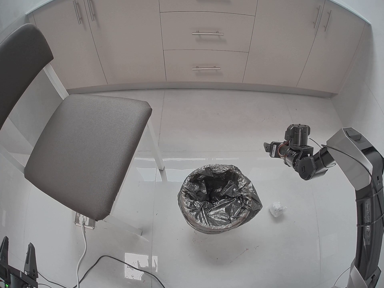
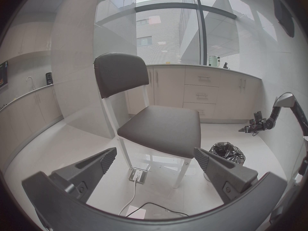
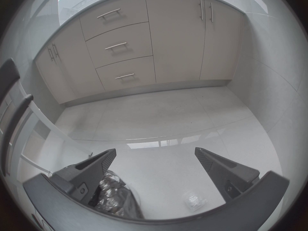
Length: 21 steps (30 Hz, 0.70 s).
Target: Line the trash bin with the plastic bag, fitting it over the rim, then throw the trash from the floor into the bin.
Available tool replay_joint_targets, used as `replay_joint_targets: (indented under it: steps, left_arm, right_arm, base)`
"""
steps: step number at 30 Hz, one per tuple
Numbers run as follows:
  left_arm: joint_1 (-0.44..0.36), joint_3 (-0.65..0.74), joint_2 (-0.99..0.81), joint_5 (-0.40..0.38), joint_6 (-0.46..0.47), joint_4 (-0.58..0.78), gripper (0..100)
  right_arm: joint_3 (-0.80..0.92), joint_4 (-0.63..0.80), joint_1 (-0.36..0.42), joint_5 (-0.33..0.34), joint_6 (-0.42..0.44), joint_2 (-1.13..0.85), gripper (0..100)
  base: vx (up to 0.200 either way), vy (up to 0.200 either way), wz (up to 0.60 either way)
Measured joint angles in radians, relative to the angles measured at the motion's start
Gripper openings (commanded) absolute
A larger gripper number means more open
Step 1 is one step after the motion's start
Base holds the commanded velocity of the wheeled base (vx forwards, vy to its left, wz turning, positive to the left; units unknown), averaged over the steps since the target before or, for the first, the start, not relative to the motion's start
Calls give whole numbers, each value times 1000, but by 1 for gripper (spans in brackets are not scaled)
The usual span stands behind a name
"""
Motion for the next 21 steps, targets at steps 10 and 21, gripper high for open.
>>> replay_joint_targets:
  steps: [10, 21]
  left_arm:
    - [0, -3, 0, 19, -7, 3, 100]
    - [0, -5, 0, 20, -8, 3, 100]
  right_arm:
    - [-246, 99, -65, 1, -87, 180, 100]
    - [-510, 316, -83, 1, -129, 292, 100]
  base:
    - [0, 0, 0]
    - [0, 0, 0]
